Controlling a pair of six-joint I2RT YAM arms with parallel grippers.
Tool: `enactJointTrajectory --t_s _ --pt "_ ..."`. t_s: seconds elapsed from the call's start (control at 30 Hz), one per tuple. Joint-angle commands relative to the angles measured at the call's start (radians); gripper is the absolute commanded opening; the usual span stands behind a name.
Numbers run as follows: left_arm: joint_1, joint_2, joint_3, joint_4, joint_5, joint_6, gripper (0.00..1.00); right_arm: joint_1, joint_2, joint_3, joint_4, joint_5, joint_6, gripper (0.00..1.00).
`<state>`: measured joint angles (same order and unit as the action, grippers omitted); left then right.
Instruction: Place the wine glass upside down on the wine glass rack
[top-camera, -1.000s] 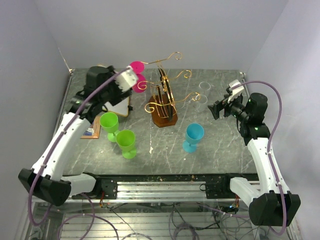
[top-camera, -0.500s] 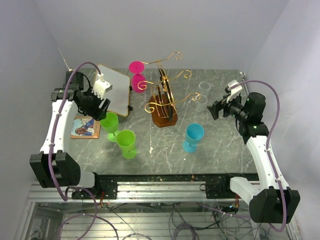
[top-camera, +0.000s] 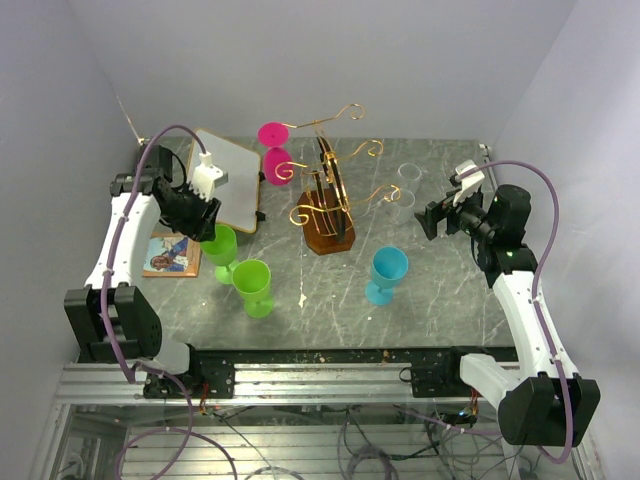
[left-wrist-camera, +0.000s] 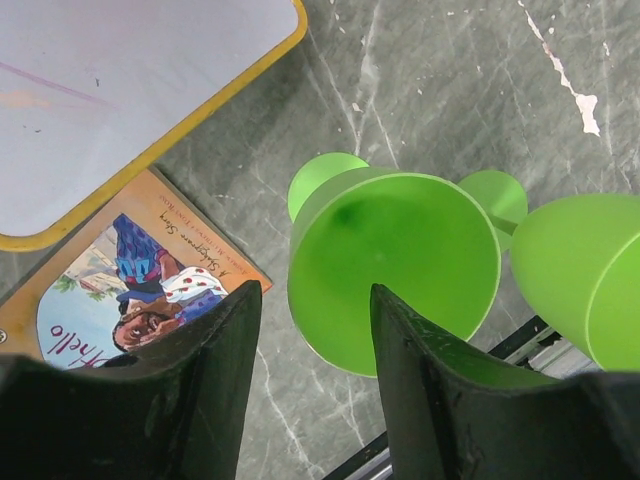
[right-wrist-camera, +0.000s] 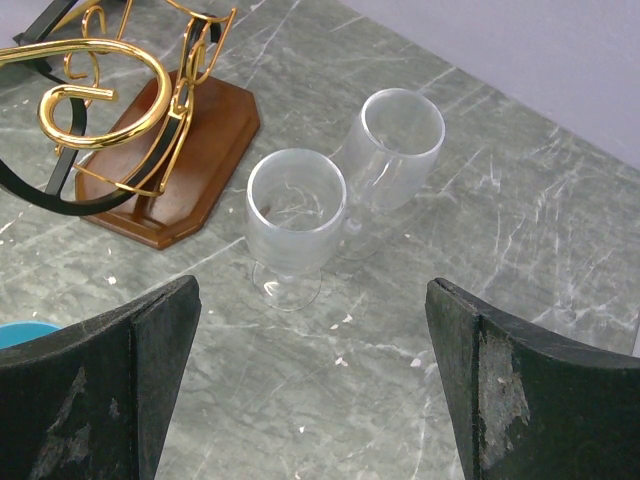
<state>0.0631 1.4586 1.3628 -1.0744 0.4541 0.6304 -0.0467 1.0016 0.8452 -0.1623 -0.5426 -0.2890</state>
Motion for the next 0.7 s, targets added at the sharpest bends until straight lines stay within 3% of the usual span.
enactJointTrajectory --t_s 0.0,0.37,0.47,0.6,0.67 --pt "0.008 0.006 -0.030 0.034 0.012 -0.005 0.56 -0.008 0.002 -0.006 0.021 0.006 -0.010 0.95" --pt "0.009 -0.019 -0.085 0.096 -0.004 -0.017 0.34 -0.009 -0.006 -0.008 0.024 0.008 -0.008 0.95" --pt "0.006 -0.041 -0.085 0.103 -0.008 -0.020 0.26 -0.009 -0.009 -0.008 0.024 0.010 -0.007 0.95" --pt "-0.010 -0.083 -0.067 0.097 -0.044 -0.030 0.08 -0.009 -0.017 -0.007 0.024 0.006 -0.004 0.96" --pt "-0.028 -0.116 -0.068 0.102 -0.079 -0.034 0.07 -0.009 -0.022 -0.006 0.023 0.003 -0.006 0.97"
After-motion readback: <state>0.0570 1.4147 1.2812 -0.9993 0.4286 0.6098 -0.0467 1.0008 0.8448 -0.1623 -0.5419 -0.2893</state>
